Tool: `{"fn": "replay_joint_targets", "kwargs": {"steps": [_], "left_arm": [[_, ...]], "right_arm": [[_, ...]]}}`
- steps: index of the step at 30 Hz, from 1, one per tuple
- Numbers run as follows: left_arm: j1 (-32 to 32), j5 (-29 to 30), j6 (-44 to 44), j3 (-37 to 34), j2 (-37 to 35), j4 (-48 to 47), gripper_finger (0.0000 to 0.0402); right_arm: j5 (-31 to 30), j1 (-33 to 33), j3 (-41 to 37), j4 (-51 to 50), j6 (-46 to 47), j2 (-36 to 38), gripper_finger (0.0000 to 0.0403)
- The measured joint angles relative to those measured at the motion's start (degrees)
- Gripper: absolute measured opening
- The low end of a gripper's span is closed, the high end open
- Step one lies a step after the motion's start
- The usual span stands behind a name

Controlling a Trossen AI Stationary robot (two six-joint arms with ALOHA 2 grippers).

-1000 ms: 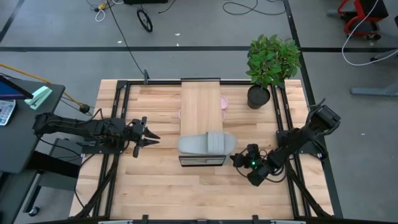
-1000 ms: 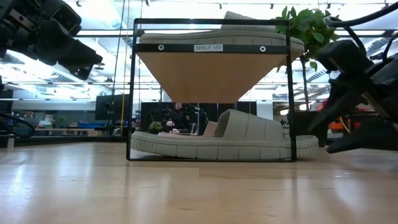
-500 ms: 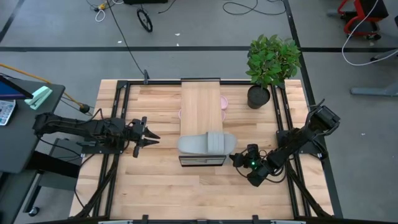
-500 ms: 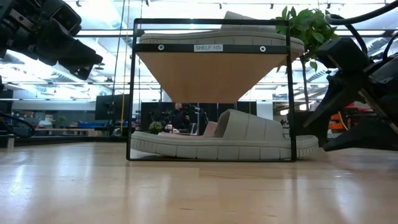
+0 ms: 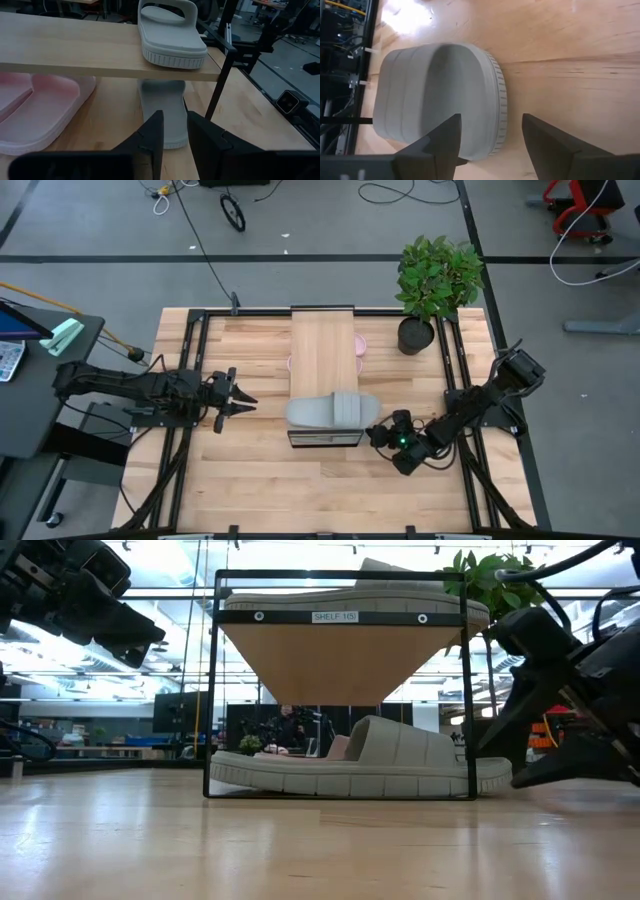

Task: Pick and place slides into the shelf
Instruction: Put the gray slipper on the shelf

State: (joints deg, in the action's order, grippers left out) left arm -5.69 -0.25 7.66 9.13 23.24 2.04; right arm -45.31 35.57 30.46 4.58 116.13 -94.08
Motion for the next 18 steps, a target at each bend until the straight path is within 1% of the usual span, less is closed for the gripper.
{"fn": "replay_joint_targets", "kwargs": {"steps": [8, 11, 14, 16, 18], "left_arm": [[0.0, 0.0, 0.0, 0.0, 0.0, 0.0, 0.0094], [0.0, 0.0, 0.0, 0.0, 0.0, 0.0, 0.0091], [0.0, 0.0, -0.6, 0.0, 0.0, 0.0, 0.009], [0.0, 0.0, -0.7, 0.0, 0.0, 0.0, 0.0091], [0.0, 0.0, -0.7, 0.0, 0.0, 0.0, 0.0093]], "right_arm": [[2.0, -2.1, 0.0, 0.0, -2.3, 0.0, 0.0215], [2.3, -2.2, 0.0, 0.1, -3.1, 0.0, 0.0205], [3.0, -2.2, 0.0, 0.1, -3.7, 0.0, 0.017], [3.3, -2.2, 0.0, 0.1, -3.9, 0.0, 0.013], [3.4, -2.2, 0.0, 0.0, -3.9, 0.0, 0.008]]}}
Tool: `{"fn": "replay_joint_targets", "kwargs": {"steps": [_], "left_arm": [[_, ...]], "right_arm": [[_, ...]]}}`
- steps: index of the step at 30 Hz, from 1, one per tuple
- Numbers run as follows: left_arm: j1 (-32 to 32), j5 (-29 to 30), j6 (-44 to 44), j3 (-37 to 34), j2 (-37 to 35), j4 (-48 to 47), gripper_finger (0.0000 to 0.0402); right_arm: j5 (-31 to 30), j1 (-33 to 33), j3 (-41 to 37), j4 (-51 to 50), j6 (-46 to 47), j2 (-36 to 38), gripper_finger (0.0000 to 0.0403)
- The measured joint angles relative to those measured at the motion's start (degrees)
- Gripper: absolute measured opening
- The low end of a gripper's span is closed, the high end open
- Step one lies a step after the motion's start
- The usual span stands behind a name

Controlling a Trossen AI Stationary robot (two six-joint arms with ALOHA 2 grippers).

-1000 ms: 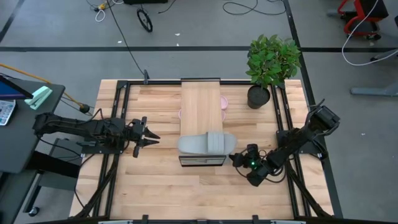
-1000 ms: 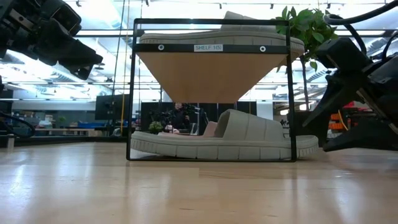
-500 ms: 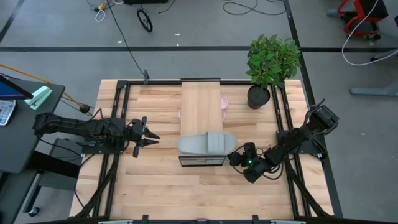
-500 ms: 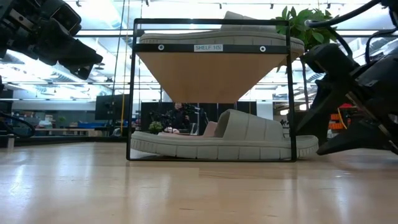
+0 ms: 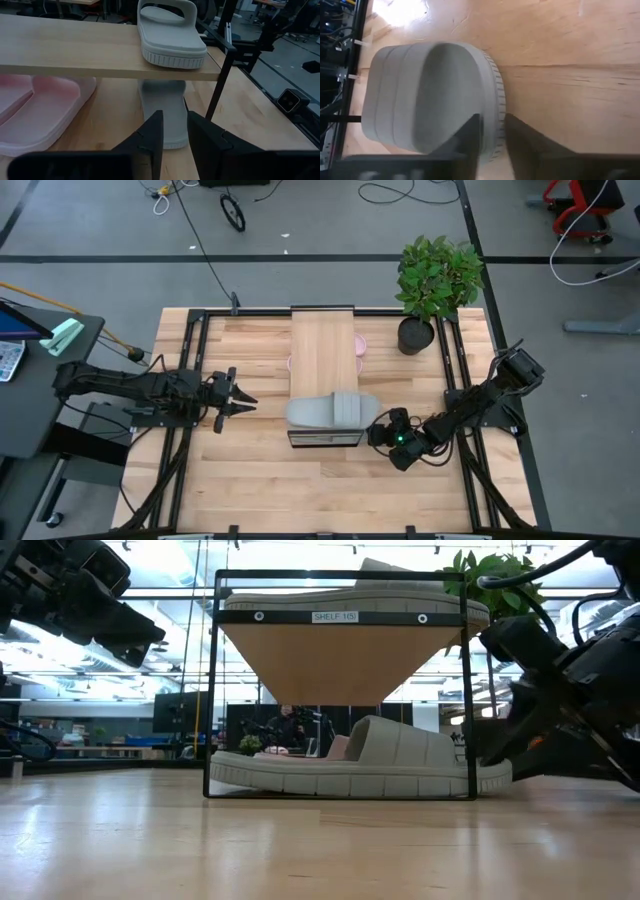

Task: Pick and place slides into the shelf
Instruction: Put the gray slipper on the shelf

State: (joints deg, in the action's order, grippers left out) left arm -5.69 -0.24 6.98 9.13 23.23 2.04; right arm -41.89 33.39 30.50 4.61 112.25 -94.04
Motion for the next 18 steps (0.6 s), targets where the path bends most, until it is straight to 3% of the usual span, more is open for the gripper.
{"fn": "replay_joint_targets", "kwargs": {"steps": [3, 8, 12, 18], "left_arm": [[0.0, 0.0, -0.1, 0.0, 0.0, 0.0, 0.0095], [0.0, 0.0, -0.1, 0.0, 0.0, 0.0, 0.0092], [0.0, 0.0, 0.0, 0.0, 0.0, 0.0, 0.0087], [0.0, 0.0, 0.1, 0.0, 0.0, -0.1, 0.0091]], "right_arm": [[0.2, 0.0, 0.0, -0.1, -0.3, 0.0, 0.0021], [0.3, 0.2, 0.0, -0.8, 0.5, 0.0, 0.0031], [-0.1, 1.4, 0.0, -3.2, 3.4, 0.0, 0.0015], [-0.5, 3.4, 0.3, -11.4, 10.6, 1.2, 0.0015]]}}
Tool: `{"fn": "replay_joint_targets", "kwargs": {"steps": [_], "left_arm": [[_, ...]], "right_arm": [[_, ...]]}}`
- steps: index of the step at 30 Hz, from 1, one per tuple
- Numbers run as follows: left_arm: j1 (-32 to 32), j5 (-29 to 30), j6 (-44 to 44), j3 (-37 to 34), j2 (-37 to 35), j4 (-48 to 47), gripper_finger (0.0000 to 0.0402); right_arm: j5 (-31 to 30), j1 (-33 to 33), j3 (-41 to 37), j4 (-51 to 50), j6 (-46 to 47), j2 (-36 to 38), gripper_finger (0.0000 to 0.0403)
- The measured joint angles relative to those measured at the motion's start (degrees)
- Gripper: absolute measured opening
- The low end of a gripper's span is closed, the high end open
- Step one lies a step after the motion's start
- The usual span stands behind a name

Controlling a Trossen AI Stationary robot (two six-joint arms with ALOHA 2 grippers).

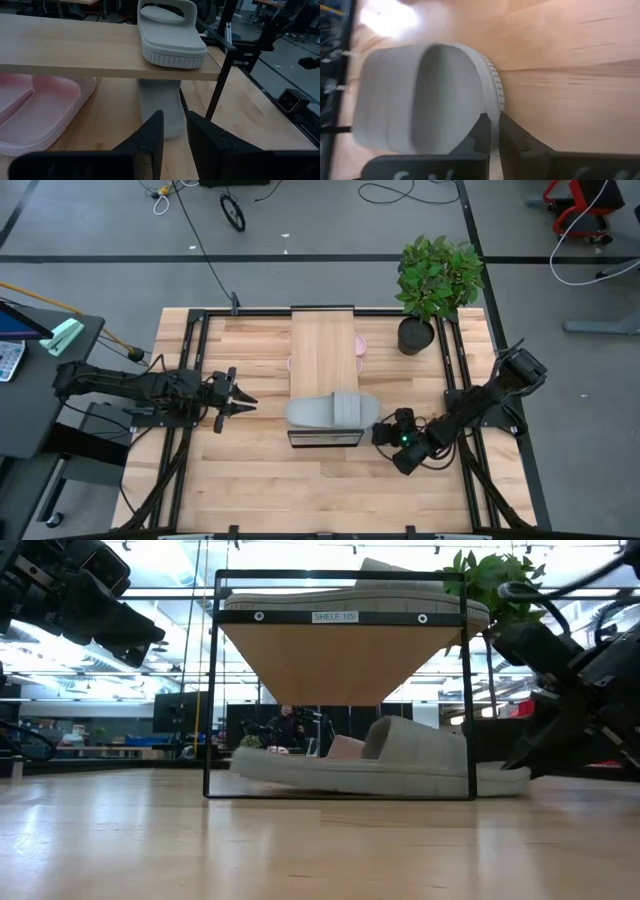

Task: Pick and place slides into the shelf
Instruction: Put the gray slipper on the shelf

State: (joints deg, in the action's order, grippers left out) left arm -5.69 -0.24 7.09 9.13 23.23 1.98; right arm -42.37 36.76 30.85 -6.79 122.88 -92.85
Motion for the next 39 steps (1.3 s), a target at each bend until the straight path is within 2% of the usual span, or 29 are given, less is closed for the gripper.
{"fn": "replay_joint_targets", "kwargs": {"steps": [10, 20, 32, 39], "left_arm": [[0.0, 0.0, 0.2, 0.0, 0.0, 0.0, 0.0083], [0.0, 0.0, 0.0, 0.0, 0.0, -0.1, 0.0088], [0.0, -1.2, -1.4, 0.0, 0.0, 3.0, 0.0068], [0.0, -3.0, -3.4, 0.0, 0.0, 7.8, 0.0068]], "right_arm": [[2.3, 1.0, 2.4, -24.1, 3.2, 10.2, 0.0015], [5.6, 0.9, 10.6, -52.3, 4.8, 19.3, 0.0015], [10.1, 0.9, 16.6, -68.3, 5.0, 23.1, 0.0015], [10.0, 0.9, 21.0, -75.9, 4.6, 24.0, 0.0015]]}}
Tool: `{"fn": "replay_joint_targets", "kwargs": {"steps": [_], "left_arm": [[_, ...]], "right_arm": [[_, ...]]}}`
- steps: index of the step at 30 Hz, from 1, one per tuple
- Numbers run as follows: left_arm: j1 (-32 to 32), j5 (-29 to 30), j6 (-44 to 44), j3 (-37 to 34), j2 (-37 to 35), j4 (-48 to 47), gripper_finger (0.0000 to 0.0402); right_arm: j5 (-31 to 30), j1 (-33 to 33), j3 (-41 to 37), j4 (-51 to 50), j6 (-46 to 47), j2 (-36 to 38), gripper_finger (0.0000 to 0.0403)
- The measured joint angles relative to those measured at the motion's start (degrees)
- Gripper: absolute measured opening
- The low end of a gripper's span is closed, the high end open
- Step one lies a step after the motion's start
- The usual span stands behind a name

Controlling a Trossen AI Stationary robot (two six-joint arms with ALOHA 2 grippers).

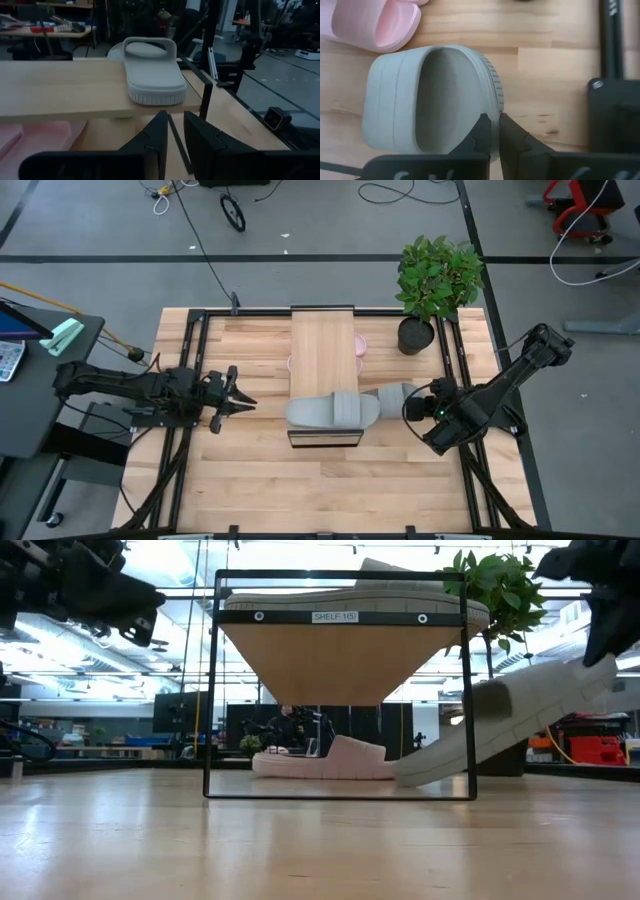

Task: Pick and place slides into the shelf
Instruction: Put the gray slipper on the shelf

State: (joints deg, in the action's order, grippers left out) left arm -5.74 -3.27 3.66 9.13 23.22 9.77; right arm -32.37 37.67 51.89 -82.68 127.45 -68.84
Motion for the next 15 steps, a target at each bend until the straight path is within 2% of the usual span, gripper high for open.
{"fn": "replay_joint_targets", "kwargs": {"steps": [6, 15], "left_arm": [[0.0, 0.0, -1.6, 0.0, 0.0, 1.9, 0.0062], [0.0, 1.4, -7.3, 0.0, 0.0, 10.2, 0.0055]], "right_arm": [[0.6, 0.0, 4.3, -7.5, -0.1, 0.0, 0.0015], [0.8, 0.0, 5.3, -7.3, -1.6, 0.6, 0.0015]]}}
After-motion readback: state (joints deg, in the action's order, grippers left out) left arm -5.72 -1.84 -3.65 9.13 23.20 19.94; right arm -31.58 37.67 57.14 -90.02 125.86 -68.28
